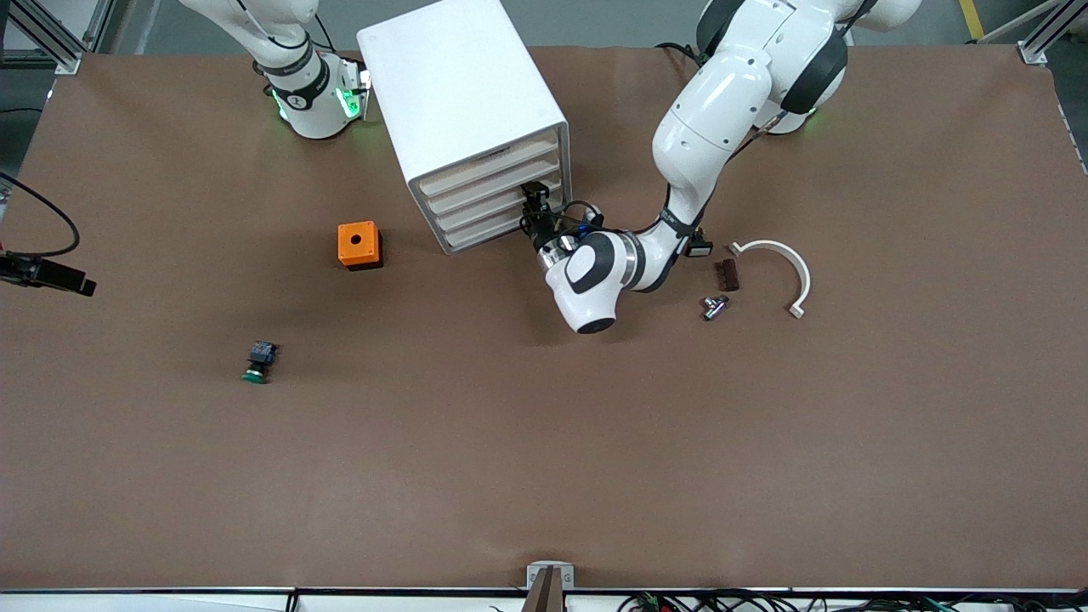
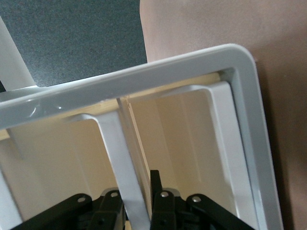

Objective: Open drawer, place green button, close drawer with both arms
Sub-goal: 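Grasp the drawer handle with the left gripper, then pull the drawer open with the left gripper while the right gripper reaches the button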

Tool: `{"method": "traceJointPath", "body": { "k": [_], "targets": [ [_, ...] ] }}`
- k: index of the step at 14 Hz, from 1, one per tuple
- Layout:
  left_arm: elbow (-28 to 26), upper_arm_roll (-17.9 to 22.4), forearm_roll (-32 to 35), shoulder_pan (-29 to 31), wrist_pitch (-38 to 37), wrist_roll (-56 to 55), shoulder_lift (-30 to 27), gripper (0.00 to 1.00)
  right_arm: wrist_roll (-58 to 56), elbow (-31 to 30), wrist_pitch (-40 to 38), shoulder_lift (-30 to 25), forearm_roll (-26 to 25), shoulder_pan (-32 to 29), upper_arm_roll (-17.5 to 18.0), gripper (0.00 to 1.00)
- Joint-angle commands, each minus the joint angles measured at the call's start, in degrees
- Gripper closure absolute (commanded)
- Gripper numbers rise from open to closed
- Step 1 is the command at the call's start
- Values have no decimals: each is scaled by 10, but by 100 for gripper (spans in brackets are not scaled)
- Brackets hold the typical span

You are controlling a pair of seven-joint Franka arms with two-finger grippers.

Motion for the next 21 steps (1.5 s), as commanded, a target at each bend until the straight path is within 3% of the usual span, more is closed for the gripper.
{"method": "traceJointPath", "body": {
  "k": [1, 8, 13, 17, 21],
  "targets": [
    [-1, 1, -14, 3, -6, 10, -1, 88, 7, -45, 46, -7, 37, -18, 6, 0],
    [1, 3, -27, 24, -5, 11, -3, 88, 11, -140, 141, -21, 38, -15, 7, 0],
    [2, 6, -58, 61, 0, 12, -4, 85, 41, -168, 167, -24, 38, -11, 10, 0],
    [4, 7, -61, 98, 10, 12, -6, 85, 158, -218, 268, -18, 36, 10, 10, 0],
    [4, 7, -65, 140, 24, 12, -4, 84, 144, -265, 346, 1, 32, 30, 10, 0]
  ]
}}
